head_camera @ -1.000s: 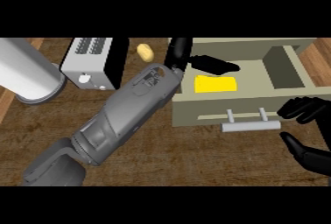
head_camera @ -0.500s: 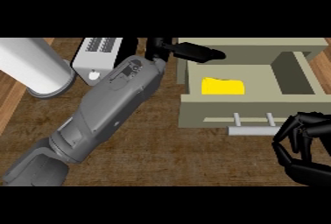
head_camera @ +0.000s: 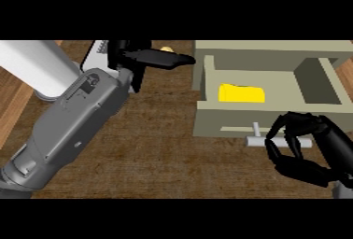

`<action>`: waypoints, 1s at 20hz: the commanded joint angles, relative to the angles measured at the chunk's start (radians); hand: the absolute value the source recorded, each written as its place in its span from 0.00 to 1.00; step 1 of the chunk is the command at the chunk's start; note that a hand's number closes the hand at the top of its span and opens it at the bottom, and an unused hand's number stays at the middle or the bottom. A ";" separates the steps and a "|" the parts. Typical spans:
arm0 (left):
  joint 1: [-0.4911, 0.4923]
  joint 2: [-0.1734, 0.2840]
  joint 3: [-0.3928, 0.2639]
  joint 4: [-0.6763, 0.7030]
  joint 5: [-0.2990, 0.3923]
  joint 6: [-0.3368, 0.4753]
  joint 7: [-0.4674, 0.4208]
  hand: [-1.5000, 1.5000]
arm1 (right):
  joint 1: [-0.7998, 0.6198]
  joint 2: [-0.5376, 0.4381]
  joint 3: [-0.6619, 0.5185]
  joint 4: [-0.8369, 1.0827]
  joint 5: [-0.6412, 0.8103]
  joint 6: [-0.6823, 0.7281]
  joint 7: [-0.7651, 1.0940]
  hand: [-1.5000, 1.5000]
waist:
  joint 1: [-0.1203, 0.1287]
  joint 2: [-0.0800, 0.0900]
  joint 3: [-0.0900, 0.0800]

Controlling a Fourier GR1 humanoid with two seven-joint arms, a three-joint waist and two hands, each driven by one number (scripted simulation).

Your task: Pick up the cup, place it into the drawer and close the drawer

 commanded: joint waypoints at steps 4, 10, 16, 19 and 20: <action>0.194 0.114 0.036 -0.184 0.009 -0.057 0.001 0.00 | -0.099 -0.007 0.141 0.195 0.293 -0.088 -0.057 1.00 | 0.017 0.003 0.000; 0.343 0.162 0.063 -0.288 0.022 -0.088 -0.008 0.00 | -0.118 -0.017 0.252 0.402 0.538 -0.230 -0.148 1.00 | 0.012 0.005 0.001; 0.462 0.298 0.161 -0.375 0.064 -0.203 0.003 0.00 | -0.309 0.039 0.243 0.773 0.636 -0.358 -0.220 1.00 | 0.017 0.009 0.001; 0.506 0.275 0.168 -0.379 0.040 -0.211 -0.034 0.00 | -0.451 0.108 0.199 1.002 0.649 -0.435 -0.243 1.00 | 0.014 0.013 0.001; 0.527 0.243 0.163 -0.372 0.023 -0.198 -0.068 0.00 | -0.484 0.063 0.162 1.073 0.629 -0.421 -0.304 1.00 | 0.010 0.014 0.001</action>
